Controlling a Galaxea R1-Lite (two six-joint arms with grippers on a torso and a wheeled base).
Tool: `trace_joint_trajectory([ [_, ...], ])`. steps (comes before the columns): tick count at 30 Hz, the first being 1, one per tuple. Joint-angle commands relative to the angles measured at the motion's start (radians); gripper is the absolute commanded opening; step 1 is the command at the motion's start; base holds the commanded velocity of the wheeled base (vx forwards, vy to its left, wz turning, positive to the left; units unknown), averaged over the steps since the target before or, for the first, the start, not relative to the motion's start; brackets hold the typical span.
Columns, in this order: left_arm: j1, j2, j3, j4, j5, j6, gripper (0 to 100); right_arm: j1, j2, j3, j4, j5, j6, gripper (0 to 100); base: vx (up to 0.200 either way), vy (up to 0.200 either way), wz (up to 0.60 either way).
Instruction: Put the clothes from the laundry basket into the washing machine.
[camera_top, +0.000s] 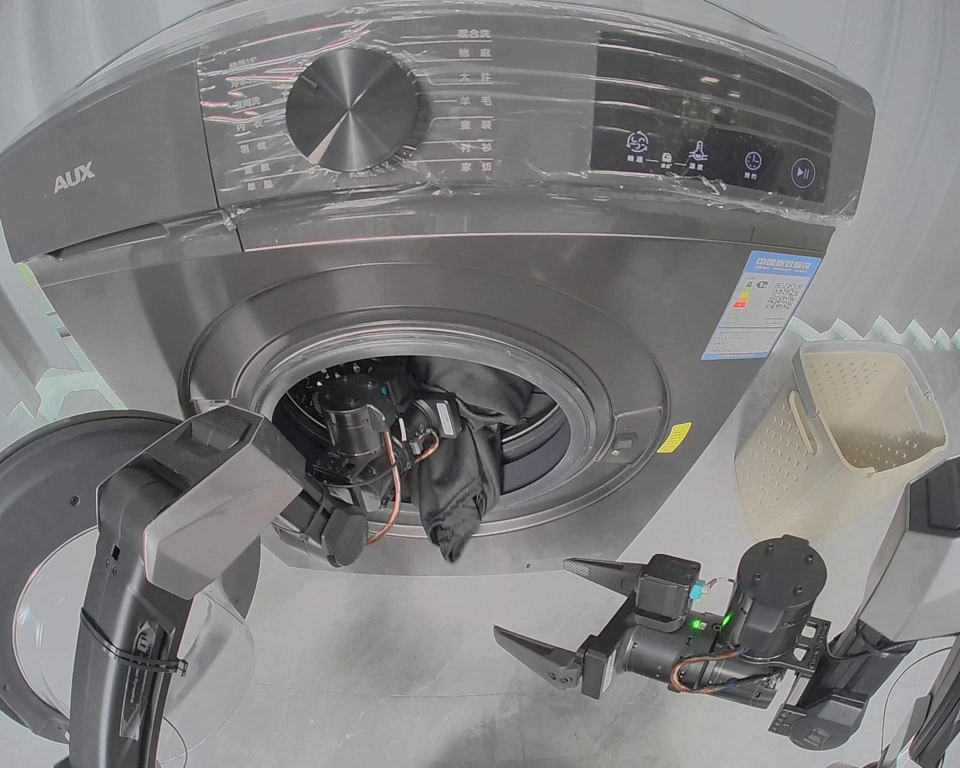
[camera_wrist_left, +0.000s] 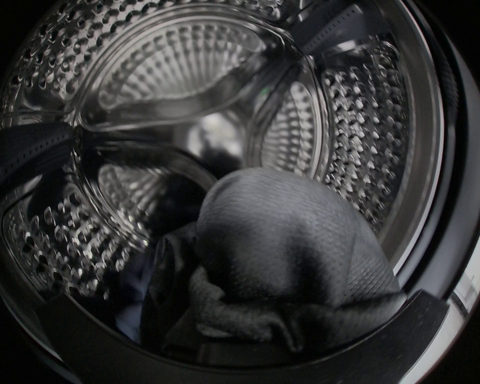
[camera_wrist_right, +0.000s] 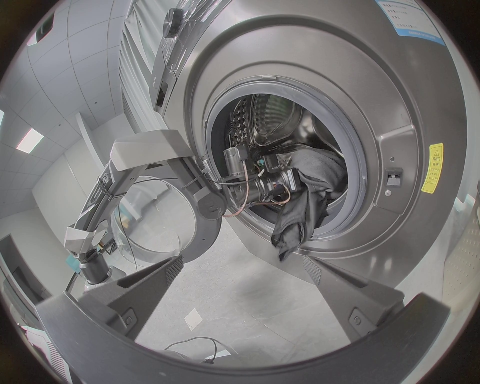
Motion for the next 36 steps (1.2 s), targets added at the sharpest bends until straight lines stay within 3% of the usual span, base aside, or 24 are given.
trace_joint_trajectory([
  [1,0.029,0.017,-0.1,-0.012,0.028,-0.009,0,0.0,0.001,-0.001,0.0,0.001,0.001,100,0.0,0.0,0.0],
  [5,0.033,0.017,-0.146,-0.02,0.054,-0.031,0,0.0,0.001,0.0,0.0,0.001,0.001,100,0.0,0.0,0.0],
  [9,0.032,0.017,-0.129,-0.027,0.054,-0.032,0,0.002,0.001,0.0,0.0,0.001,0.001,100,0.0,0.0,0.0],
  [10,0.032,0.017,-0.129,-0.027,0.054,-0.032,100,0.002,0.001,0.0,0.0,0.001,0.001,100,0.0,0.0,0.0],
  [15,0.027,-0.007,-0.048,-0.021,0.039,-0.037,100,0.0,-0.001,0.002,0.0,0.001,-0.001,100,0.0,0.0,0.0],
  [18,0.013,-0.064,0.073,-0.011,0.008,-0.034,100,0.002,0.001,0.0,0.0,0.001,-0.001,100,0.0,0.0,0.0],
  [19,-0.007,-0.093,0.153,-0.012,-0.021,-0.026,100,0.002,0.001,0.002,0.0,0.001,-0.001,100,0.0,0.0,0.0],
  [23,-0.041,-0.122,0.223,-0.02,-0.028,-0.009,100,0.004,0.001,0.002,0.0,0.001,0.001,100,0.0,0.0,0.0],
  [28,-0.064,-0.119,0.269,-0.014,-0.056,0.021,100,0.011,0.001,0.0,0.0,-0.001,0.003,100,0.0,0.0,0.0],
  [36,-0.056,-0.05,0.248,-0.017,-0.056,0.034,100,0.011,-0.002,0.0,-0.002,-0.001,0.001,100,0.0,0.0,0.0],
])
